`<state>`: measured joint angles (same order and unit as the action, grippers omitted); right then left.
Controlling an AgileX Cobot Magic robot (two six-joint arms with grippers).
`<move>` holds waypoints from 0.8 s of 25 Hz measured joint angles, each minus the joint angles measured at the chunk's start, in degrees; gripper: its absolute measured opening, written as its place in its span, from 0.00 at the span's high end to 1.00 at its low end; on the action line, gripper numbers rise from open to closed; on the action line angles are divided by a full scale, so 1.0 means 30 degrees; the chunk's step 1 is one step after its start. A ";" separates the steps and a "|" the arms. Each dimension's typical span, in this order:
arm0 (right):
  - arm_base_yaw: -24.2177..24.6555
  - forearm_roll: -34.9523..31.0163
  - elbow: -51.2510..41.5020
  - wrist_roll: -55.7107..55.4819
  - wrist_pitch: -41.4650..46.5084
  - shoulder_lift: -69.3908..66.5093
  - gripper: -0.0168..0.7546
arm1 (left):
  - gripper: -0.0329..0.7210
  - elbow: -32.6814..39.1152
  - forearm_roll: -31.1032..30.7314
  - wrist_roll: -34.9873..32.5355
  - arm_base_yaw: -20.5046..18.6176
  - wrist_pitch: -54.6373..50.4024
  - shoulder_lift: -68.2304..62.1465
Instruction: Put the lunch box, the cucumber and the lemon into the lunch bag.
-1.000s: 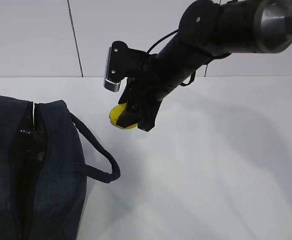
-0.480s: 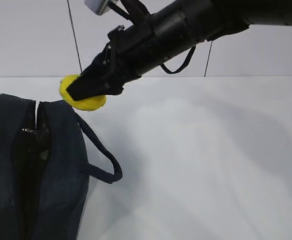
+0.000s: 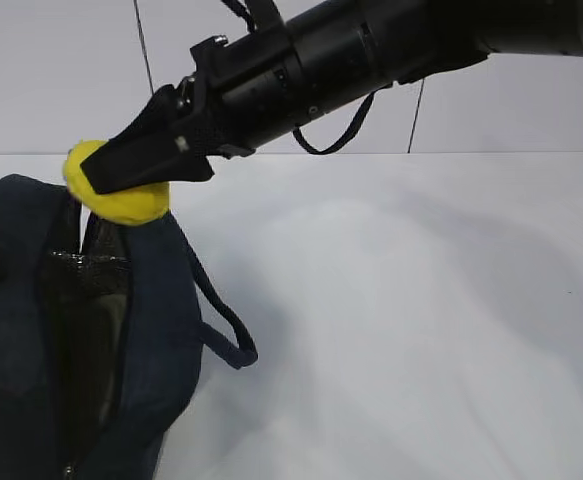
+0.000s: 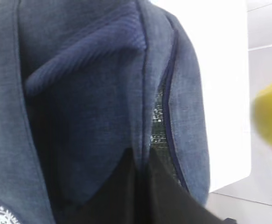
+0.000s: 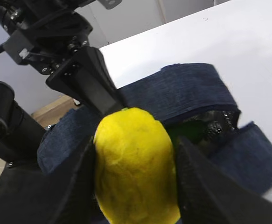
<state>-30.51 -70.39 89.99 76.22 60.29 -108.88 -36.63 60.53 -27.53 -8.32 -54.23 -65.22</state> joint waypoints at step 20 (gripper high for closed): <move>-0.1016 0.0849 0.0000 0.0678 -0.1238 -0.2517 0.49 | 0.96 0.0000 0.1075 -0.0432 0.0000 -0.0747 0.0000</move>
<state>-33.56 -67.84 89.99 78.25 56.57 -116.43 -36.63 63.75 -28.82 -8.32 -56.47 -65.22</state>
